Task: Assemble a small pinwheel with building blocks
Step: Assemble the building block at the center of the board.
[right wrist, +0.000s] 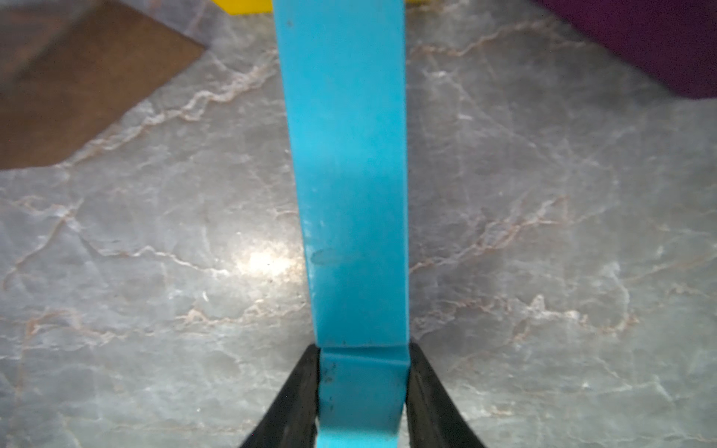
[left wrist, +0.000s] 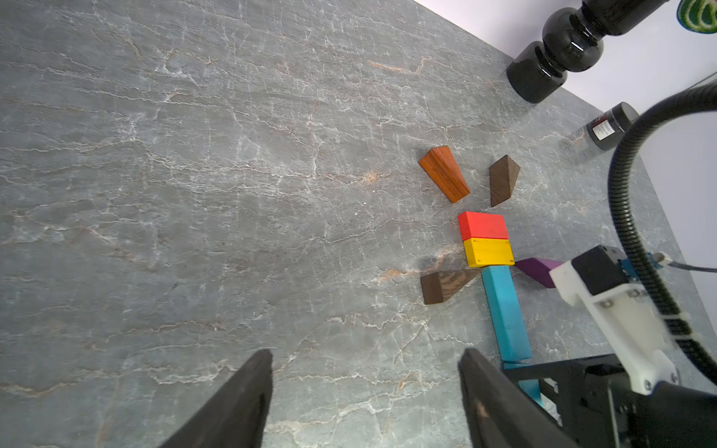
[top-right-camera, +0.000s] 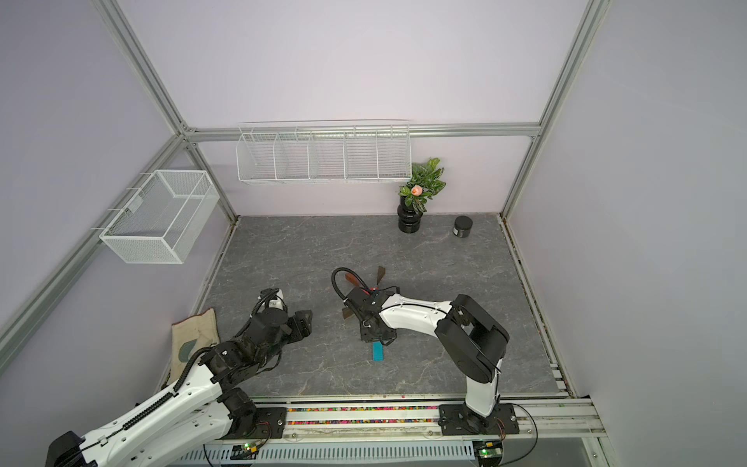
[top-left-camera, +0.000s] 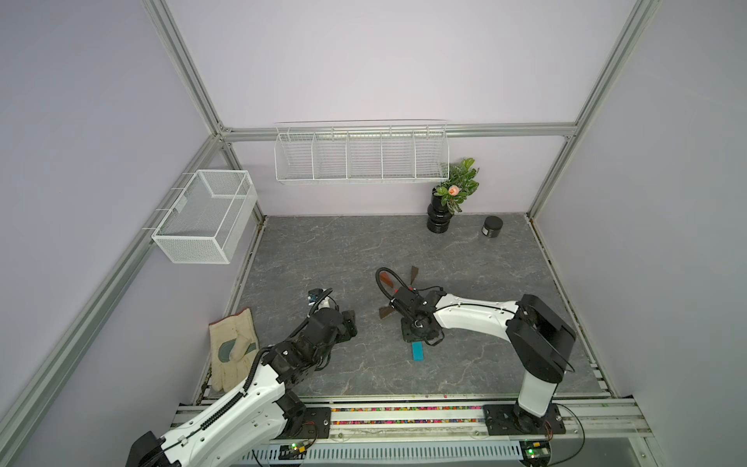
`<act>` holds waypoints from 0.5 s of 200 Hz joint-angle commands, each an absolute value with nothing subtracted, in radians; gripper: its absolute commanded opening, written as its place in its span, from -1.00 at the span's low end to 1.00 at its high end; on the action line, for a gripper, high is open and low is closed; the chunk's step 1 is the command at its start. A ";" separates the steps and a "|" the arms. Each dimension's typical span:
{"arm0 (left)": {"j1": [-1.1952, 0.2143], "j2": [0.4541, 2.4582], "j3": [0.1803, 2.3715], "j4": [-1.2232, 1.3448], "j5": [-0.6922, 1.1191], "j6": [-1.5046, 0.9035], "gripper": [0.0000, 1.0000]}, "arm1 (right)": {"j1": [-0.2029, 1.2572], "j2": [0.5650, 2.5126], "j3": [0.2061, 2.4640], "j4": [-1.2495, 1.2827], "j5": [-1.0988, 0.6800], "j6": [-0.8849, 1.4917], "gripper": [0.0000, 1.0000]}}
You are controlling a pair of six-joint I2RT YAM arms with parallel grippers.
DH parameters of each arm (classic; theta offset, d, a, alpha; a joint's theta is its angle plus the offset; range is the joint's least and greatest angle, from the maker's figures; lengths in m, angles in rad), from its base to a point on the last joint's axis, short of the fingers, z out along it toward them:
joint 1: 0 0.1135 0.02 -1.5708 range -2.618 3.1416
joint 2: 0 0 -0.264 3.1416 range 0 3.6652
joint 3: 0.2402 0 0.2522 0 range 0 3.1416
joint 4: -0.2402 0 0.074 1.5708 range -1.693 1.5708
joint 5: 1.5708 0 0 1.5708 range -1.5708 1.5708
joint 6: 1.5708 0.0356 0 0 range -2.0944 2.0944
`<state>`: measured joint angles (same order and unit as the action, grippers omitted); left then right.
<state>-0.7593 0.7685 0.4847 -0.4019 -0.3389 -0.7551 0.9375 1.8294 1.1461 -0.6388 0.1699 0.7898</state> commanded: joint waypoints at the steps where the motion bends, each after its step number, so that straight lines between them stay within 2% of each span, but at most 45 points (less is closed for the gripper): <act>1: -0.756 0.759 0.474 -0.418 -0.338 -0.773 0.56 | 0.939 1.836 1.155 -0.654 0.170 0.766 -0.24; 28: -0.755 0.760 0.474 -0.421 -0.337 -0.773 0.56 | 0.939 1.842 1.162 -0.657 0.172 0.759 -0.21; 58: -0.756 0.759 0.473 -0.422 -0.337 -0.774 0.56 | 0.943 1.826 1.154 -0.668 0.182 0.771 -0.02; 85: -0.756 0.760 0.472 -0.416 -0.334 -0.774 0.56 | 0.949 1.818 1.154 -0.691 0.188 0.784 -0.02; 100: -0.756 0.760 0.473 -0.414 -0.334 -0.776 0.56 | 0.955 1.818 1.151 -0.693 0.183 0.792 -0.11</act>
